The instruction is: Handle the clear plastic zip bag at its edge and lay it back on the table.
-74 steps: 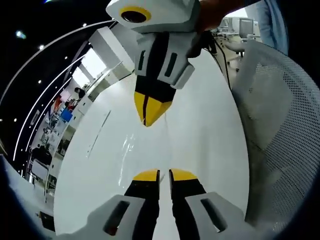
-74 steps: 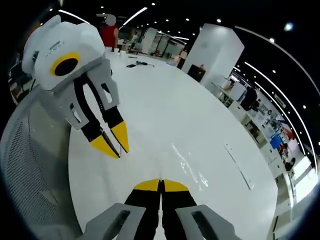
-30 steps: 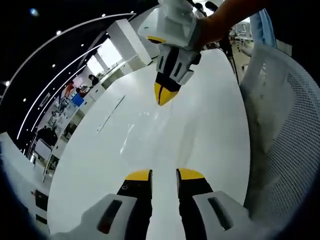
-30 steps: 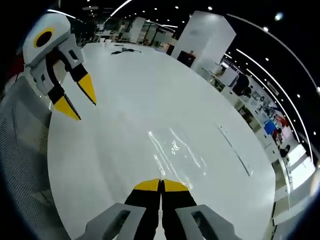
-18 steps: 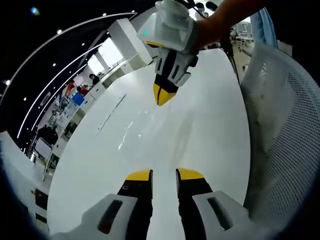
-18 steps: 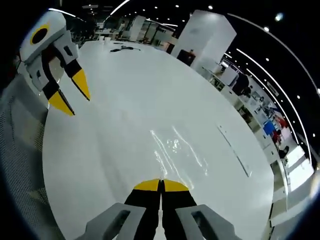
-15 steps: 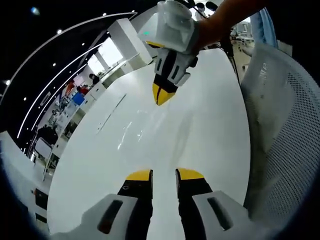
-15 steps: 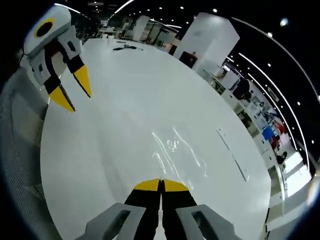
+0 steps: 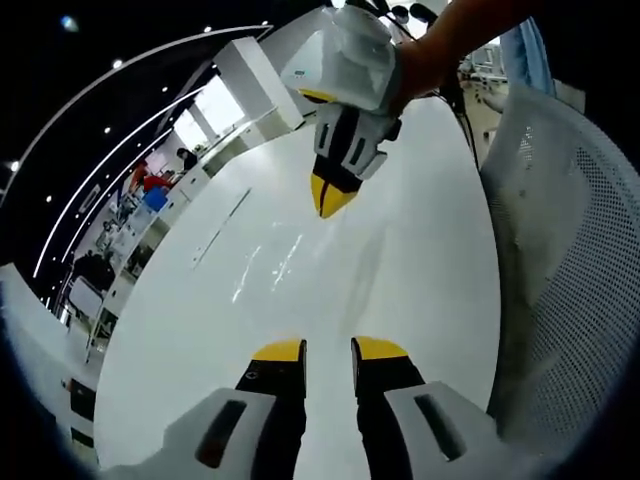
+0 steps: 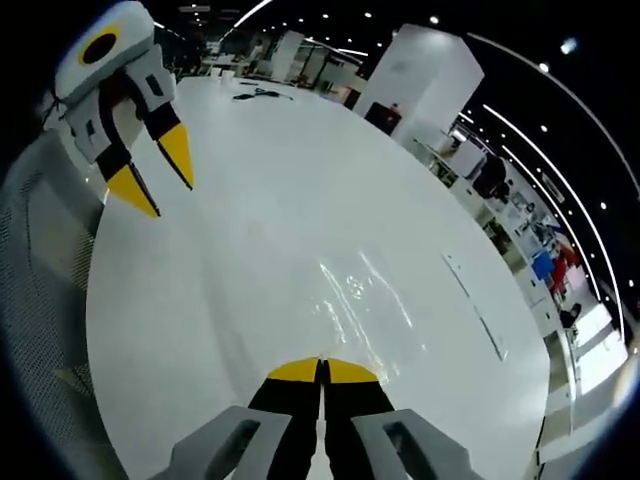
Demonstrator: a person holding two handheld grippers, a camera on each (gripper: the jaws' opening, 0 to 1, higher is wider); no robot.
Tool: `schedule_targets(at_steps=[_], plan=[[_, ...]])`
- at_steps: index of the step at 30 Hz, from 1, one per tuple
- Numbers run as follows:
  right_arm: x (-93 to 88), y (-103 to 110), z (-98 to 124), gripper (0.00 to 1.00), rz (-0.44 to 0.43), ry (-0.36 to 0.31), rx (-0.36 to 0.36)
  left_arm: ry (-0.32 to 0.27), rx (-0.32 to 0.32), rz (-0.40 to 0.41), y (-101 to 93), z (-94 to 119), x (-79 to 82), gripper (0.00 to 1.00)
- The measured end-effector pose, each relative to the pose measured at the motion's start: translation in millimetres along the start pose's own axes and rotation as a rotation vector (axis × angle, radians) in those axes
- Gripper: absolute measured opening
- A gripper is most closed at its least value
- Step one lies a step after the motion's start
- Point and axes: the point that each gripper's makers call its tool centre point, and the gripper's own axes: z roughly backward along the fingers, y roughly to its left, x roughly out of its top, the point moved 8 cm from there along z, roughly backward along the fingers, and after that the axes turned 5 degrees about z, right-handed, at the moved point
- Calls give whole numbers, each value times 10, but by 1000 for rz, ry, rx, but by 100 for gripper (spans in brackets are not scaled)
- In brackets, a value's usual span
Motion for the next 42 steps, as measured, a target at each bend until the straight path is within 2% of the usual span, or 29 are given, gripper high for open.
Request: schedule_targets(at_steps=[18,29,42], plan=[[-5,88,-48,0,3,-8,33,3,2,2,18,-8,-15,16],[-112,141,-133,0,3,29,55,4,5,5,27,-11,-22,16],[-148,180,-120,0,-10,16,89,10,3,6,24,0,-37,16]])
